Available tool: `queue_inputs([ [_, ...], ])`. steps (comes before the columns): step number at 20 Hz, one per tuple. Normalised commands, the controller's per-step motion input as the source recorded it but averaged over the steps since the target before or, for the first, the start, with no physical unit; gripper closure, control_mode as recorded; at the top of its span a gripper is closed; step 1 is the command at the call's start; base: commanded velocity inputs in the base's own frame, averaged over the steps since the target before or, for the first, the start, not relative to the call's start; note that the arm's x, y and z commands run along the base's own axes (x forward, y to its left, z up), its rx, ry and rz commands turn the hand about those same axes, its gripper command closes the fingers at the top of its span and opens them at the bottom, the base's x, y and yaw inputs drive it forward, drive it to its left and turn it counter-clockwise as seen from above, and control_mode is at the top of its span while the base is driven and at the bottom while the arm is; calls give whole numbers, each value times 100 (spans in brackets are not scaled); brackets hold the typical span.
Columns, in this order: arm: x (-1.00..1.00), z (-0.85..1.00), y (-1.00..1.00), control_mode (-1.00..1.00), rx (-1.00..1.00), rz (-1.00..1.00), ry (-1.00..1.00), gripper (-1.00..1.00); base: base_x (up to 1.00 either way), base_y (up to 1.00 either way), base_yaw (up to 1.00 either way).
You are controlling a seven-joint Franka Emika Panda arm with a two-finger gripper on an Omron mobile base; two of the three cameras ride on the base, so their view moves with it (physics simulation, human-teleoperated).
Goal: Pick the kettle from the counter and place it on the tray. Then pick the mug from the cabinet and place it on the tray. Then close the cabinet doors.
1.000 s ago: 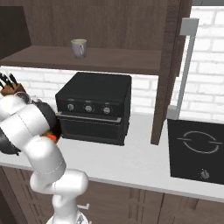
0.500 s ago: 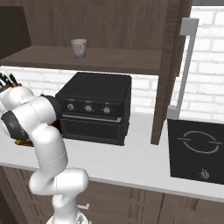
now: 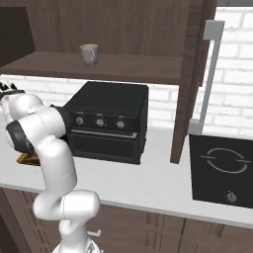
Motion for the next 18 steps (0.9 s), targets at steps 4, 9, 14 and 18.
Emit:
queue_inputs([
  [4,45,-23,-10,-100,6,0,0,100,0,0,0],
  [9,24,-25,-5,-100,0,0,0,100,0,0,0],
  [14,2,-23,0,-100,-5,-2,8,100,0,0,0],
  [18,1,-16,-2,-100,-6,-4,11,100,0,0,0],
])
